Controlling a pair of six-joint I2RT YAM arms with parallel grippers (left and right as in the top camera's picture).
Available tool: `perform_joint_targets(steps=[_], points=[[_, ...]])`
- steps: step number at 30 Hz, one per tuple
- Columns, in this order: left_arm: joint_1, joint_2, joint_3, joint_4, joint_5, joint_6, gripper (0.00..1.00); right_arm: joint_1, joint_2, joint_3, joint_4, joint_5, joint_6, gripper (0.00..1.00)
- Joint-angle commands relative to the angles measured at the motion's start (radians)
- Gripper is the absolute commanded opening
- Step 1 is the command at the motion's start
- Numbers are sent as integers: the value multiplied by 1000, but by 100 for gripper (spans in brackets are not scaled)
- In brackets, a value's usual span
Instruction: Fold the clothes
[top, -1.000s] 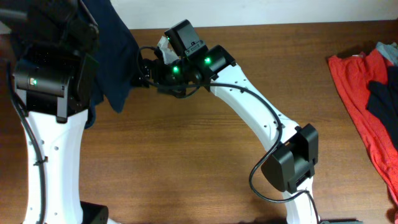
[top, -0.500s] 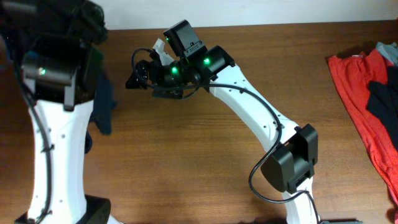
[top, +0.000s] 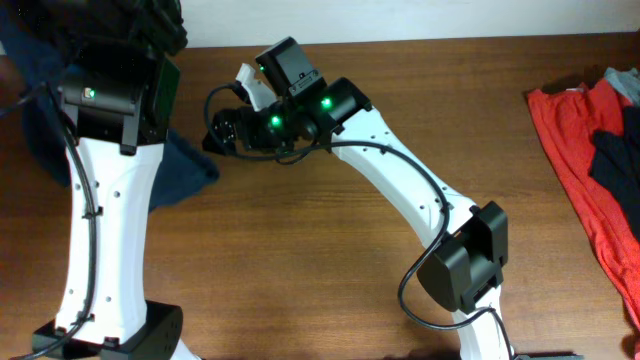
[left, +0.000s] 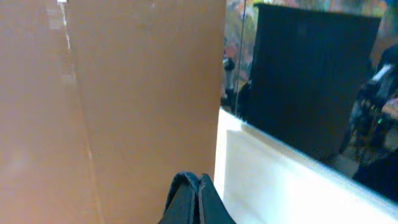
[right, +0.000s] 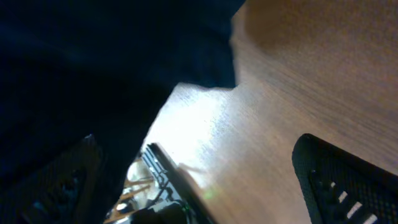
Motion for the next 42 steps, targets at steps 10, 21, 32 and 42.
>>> perform_joint_targets(steps=[10, 21, 32, 42], points=[[-90, 1, 25, 238, 26, 213, 1, 54, 21, -2, 131, 5, -388, 99], [-90, 1, 25, 354, 34, 325, 1, 146, 77, -2, 102, 294, -474, 97], [-90, 0, 25, 388, 37, 369, 1, 104, 75, -2, 97, 348, -456, 52], [-90, 0, 25, 388, 42, 369, 1, 107, 75, -2, 120, 36, -546, 70]])
